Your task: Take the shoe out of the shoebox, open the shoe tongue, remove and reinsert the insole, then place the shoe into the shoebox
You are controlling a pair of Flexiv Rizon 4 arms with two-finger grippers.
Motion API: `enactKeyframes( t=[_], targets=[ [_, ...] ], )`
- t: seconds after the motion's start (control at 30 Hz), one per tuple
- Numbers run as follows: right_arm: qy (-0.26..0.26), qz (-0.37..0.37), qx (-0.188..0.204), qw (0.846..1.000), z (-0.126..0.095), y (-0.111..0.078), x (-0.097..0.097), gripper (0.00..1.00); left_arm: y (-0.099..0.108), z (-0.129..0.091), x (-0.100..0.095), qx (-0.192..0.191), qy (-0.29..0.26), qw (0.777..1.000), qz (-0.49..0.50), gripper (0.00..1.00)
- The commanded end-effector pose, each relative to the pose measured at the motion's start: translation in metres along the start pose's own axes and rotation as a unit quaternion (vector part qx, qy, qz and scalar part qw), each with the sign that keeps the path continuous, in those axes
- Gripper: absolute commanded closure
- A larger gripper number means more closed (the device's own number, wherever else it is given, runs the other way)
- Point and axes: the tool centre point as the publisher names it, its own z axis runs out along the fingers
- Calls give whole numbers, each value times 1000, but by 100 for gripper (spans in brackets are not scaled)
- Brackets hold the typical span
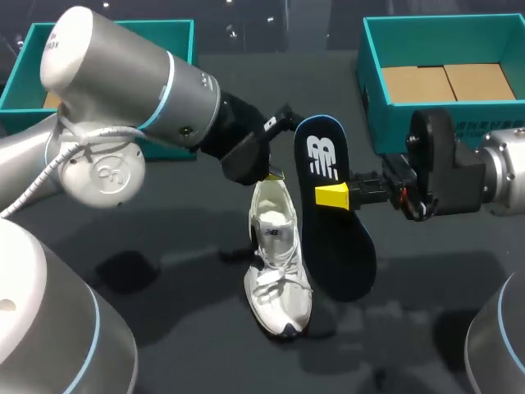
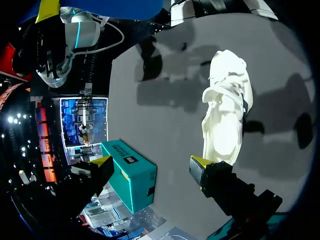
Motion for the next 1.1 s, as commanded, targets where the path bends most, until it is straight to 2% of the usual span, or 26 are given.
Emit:
enactKeyframes(
  t=[0.03,0.13,0.3,0.4,0.6,1.0,1.1],
  targets=[
    [-2,0,0,1000,1,-1,1,100,-3,-3,6,-1,-64,998,1,0],
    [-2,0,0,1000,1,-1,1,100,-3,-3,6,-1,-64,998,1,0],
    [-2,0,0,1000,1,-1,1,100,11,-4,-4,25,-148,989,5,0],
    [-2,0,0,1000,1,-1,1,100,15,-11,-13,28,-181,983,15,0],
    [-2,0,0,1000,1,-1,1,100,18,-26,-26,10,-215,976,42,0],
    [-2,0,0,1000,1,-1,1,100,25,-48,-45,15,-270,962,40,0],
    [-2,61,7,998,-4,0,-19,100,27,-53,-47,13,-272,962,38,0]
  ],
)
